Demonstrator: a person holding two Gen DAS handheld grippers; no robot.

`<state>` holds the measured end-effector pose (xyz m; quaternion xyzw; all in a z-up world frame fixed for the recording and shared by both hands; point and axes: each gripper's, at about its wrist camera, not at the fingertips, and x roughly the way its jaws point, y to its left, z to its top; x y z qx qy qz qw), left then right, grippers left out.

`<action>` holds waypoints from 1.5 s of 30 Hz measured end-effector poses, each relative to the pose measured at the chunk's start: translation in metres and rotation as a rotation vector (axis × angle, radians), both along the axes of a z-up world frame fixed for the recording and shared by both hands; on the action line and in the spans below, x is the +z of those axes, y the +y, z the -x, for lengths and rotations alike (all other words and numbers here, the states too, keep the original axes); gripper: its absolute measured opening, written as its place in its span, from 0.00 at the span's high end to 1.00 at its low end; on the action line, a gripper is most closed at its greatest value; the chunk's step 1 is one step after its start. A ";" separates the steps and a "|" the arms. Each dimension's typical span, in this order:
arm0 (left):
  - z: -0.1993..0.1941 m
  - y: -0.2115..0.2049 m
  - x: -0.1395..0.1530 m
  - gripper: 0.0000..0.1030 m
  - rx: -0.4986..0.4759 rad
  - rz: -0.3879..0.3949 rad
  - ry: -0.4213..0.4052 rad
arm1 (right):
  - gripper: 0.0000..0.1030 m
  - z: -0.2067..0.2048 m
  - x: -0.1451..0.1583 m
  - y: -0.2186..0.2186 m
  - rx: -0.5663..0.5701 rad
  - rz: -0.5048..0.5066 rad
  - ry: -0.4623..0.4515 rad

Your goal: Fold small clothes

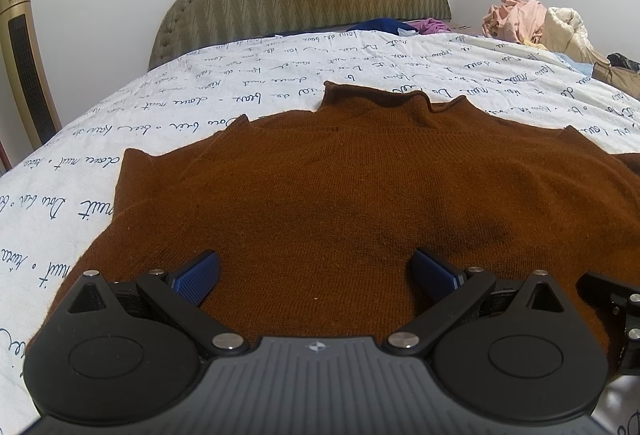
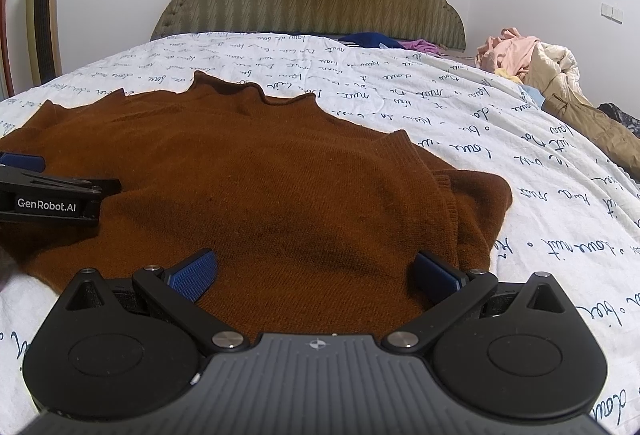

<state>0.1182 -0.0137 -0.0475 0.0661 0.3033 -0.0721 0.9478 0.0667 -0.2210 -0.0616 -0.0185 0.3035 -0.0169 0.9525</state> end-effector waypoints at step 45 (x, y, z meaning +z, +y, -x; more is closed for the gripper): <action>-0.151 0.134 0.023 0.01 -0.091 0.442 0.448 | 0.17 0.009 0.016 0.260 0.500 0.614 -0.217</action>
